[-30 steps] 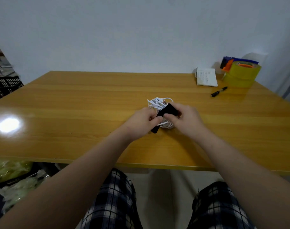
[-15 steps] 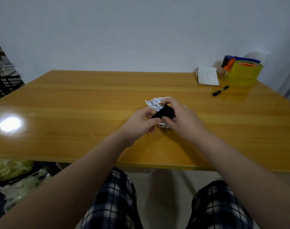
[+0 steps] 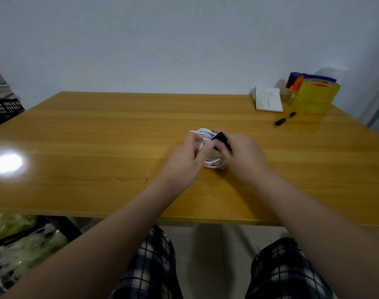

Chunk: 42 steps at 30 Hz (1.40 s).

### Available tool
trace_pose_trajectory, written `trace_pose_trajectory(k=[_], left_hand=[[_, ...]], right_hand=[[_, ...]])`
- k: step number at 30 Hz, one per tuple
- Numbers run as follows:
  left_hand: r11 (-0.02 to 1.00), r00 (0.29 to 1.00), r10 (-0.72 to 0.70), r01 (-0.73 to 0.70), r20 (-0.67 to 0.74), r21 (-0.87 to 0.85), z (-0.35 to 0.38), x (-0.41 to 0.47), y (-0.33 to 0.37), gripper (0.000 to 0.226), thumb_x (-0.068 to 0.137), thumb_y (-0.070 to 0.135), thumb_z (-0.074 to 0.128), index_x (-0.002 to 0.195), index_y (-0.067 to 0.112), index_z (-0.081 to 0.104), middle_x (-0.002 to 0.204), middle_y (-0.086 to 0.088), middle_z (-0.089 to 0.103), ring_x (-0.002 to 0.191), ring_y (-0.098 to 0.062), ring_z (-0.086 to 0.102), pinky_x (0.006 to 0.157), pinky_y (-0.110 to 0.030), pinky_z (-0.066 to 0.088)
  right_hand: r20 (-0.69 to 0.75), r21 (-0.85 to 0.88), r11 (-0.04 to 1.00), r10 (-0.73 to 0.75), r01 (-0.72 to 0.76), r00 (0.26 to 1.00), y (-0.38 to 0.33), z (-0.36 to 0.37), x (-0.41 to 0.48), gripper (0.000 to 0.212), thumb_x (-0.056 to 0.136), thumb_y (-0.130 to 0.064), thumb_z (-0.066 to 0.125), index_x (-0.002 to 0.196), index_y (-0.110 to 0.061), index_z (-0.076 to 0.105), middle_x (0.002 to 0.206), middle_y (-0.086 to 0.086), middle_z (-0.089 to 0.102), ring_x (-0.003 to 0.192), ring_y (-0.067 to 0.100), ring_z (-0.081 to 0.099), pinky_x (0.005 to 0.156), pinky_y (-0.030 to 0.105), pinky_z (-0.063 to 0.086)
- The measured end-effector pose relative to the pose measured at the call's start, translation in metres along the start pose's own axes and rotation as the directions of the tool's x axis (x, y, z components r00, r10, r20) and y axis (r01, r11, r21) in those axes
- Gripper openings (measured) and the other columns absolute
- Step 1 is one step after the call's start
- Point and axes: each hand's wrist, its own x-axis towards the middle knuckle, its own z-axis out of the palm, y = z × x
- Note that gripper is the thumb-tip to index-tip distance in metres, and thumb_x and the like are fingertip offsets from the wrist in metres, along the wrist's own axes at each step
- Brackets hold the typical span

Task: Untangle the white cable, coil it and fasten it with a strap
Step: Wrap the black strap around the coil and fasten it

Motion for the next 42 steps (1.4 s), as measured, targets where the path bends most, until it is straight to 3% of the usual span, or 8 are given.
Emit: trace_pose_trajectory(k=[4, 8, 15, 19, 24, 31, 36, 42], left_hand=[[0.946, 0.996, 0.078, -0.063, -0.037, 0.317, -0.001, 0.0, -0.017, 0.036, 0.092, 0.035, 0.058, 0.119, 0.016, 0.046, 0.105, -0.004, 0.059, 0.098, -0.022, 0.057, 0.085, -0.04, 0.048], [0.858, 0.975, 0.222, -0.209, 0.027, 0.469, -0.013, 0.016, -0.02, 0.07, 0.079, 0.05, 0.067, 0.139, 0.024, 0.041, 0.143, -0.002, 0.036, 0.131, -0.023, 0.032, 0.105, -0.038, 0.028], [0.997, 0.995, 0.05, -0.045, 0.091, -0.063, -0.026, 0.021, 0.0, 0.029, 0.078, 0.027, 0.076, 0.09, 0.022, 0.049, 0.082, 0.002, 0.063, 0.074, -0.015, 0.062, 0.065, -0.034, 0.049], [0.983, 0.984, 0.163, -0.168, 0.075, 0.071, -0.027, 0.014, 0.008, 0.029, 0.083, 0.029, 0.071, 0.094, 0.019, 0.046, 0.079, 0.009, 0.059, 0.069, -0.012, 0.058, 0.06, -0.026, 0.044], [0.875, 0.938, 0.34, -0.344, 0.074, 0.339, -0.037, 0.006, 0.018, 0.04, 0.088, 0.034, 0.062, 0.117, 0.006, 0.054, 0.102, -0.005, 0.063, 0.09, -0.019, 0.056, 0.067, -0.026, 0.034], [0.829, 0.955, 0.285, -0.29, 0.085, 0.478, -0.05, -0.003, 0.022, 0.041, 0.091, 0.042, 0.055, 0.123, 0.017, 0.051, 0.112, -0.001, 0.061, 0.099, -0.021, 0.058, 0.073, -0.035, 0.044], [0.928, 0.97, 0.244, -0.238, 0.013, 0.285, -0.052, 0.006, 0.023, 0.021, 0.091, 0.026, 0.059, 0.109, 0.015, 0.054, 0.097, 0.003, 0.059, 0.088, -0.018, 0.056, 0.072, -0.032, 0.043], [0.977, 0.995, 0.096, -0.101, -0.035, -0.185, -0.045, 0.039, 0.027, 0.021, 0.081, 0.015, 0.072, 0.08, 0.025, 0.053, 0.072, 0.009, 0.06, 0.058, 0.006, 0.055, 0.055, -0.011, 0.042]], right_hand=[[0.098, 0.544, 0.821, 0.143, -0.174, 0.985, 0.001, 0.0, 0.0, 0.031, 0.088, -0.018, 0.064, 0.118, -0.021, 0.063, 0.109, -0.001, 0.068, 0.094, 0.002, 0.061, 0.076, 0.006, 0.042], [0.167, 0.706, 0.669, 0.162, -0.233, 0.972, -0.004, -0.006, -0.005, 0.019, 0.085, -0.008, 0.065, 0.1, -0.014, 0.055, 0.093, 0.004, 0.067, 0.08, 0.003, 0.065, 0.071, 0.018, 0.052], [0.189, 0.858, 0.404, 0.323, -0.316, 0.927, -0.032, -0.014, 0.0, 0.008, 0.094, -0.014, 0.049, 0.093, -0.019, 0.056, 0.082, 0.0, 0.061, 0.072, 0.013, 0.06, 0.061, 0.027, 0.046], [0.153, 0.787, 0.529, 0.33, -0.317, 0.931, -0.038, -0.017, 0.004, 0.023, 0.095, -0.032, 0.048, 0.094, -0.01, 0.053, 0.08, 0.002, 0.059, 0.071, 0.012, 0.057, 0.062, 0.026, 0.044], [0.36, 0.851, 0.238, 0.385, -0.468, 0.85, -0.045, -0.022, 0.012, 0.013, 0.095, -0.019, 0.048, 0.087, -0.019, 0.057, 0.082, 0.005, 0.057, 0.052, 0.016, 0.051, 0.04, 0.024, 0.04], [0.01, 0.45, 0.869, 0.226, -0.206, 0.974, -0.06, -0.025, 0.016, 0.044, 0.095, -0.039, 0.046, 0.081, -0.004, 0.069, 0.074, 0.012, 0.069, 0.07, 0.028, 0.063, 0.065, 0.04, 0.049], [0.16, 0.761, 0.591, 0.231, -0.269, 0.96, -0.07, -0.018, 0.007, 0.037, 0.086, -0.035, 0.06, 0.1, -0.001, 0.061, 0.084, 0.01, 0.064, 0.066, 0.005, 0.062, 0.057, 0.016, 0.05], [-0.024, 0.843, 0.52, 0.293, -0.138, 0.956, -0.053, 0.001, 0.009, 0.047, 0.073, -0.015, 0.077, 0.111, -0.032, 0.055, 0.114, -0.009, 0.062, 0.104, 0.001, 0.059, 0.087, 0.021, 0.051]])
